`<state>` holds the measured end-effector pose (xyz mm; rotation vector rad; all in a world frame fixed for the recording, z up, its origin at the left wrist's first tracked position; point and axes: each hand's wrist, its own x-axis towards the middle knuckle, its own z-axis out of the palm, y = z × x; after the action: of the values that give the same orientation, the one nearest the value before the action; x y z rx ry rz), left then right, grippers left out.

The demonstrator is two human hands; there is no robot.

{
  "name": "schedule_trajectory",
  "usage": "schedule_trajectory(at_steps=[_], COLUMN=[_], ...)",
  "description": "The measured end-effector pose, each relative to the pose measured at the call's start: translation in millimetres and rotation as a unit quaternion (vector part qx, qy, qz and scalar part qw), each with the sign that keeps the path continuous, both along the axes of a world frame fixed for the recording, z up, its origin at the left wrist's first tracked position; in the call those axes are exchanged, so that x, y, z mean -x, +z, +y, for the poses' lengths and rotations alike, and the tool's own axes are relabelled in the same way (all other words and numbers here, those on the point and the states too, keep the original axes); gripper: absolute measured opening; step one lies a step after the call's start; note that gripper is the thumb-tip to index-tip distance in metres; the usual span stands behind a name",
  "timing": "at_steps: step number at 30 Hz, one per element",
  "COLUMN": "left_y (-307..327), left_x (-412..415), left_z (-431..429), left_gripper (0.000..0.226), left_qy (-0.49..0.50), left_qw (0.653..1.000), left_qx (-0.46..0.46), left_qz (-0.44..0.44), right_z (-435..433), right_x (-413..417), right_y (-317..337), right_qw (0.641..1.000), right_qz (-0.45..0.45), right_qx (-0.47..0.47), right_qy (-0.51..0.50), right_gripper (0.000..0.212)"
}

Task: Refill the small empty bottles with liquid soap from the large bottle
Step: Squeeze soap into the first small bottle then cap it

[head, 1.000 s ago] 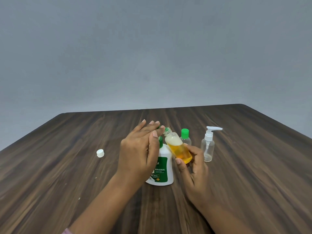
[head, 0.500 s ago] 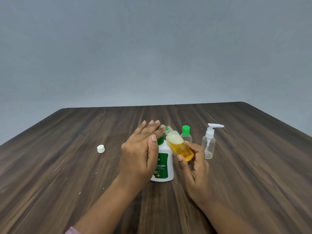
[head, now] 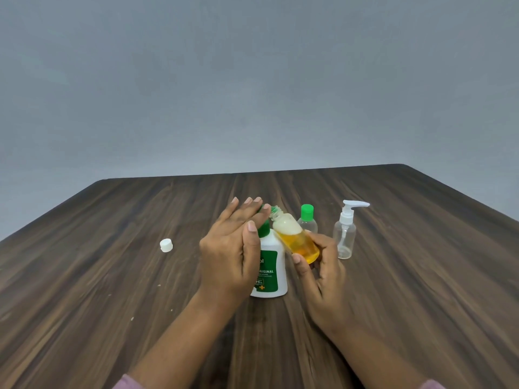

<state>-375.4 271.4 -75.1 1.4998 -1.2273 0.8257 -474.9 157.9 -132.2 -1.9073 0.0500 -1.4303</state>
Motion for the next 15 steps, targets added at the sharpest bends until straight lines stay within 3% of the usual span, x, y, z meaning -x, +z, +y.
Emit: schedule_trajectory(at_steps=[15], left_y=[16.5], left_x=[-1.4], left_z=[-0.3], left_gripper=[0.044], left_qy=[0.018], left_qw=[0.999], left_qx=[-0.018], left_qz=[-0.031], right_z=[-1.1], right_x=[-3.7], right_y=[-1.2], right_qw=[0.999], right_qz=[-0.013], right_qx=[-0.017], right_qy=[0.029], right_gripper=[0.028])
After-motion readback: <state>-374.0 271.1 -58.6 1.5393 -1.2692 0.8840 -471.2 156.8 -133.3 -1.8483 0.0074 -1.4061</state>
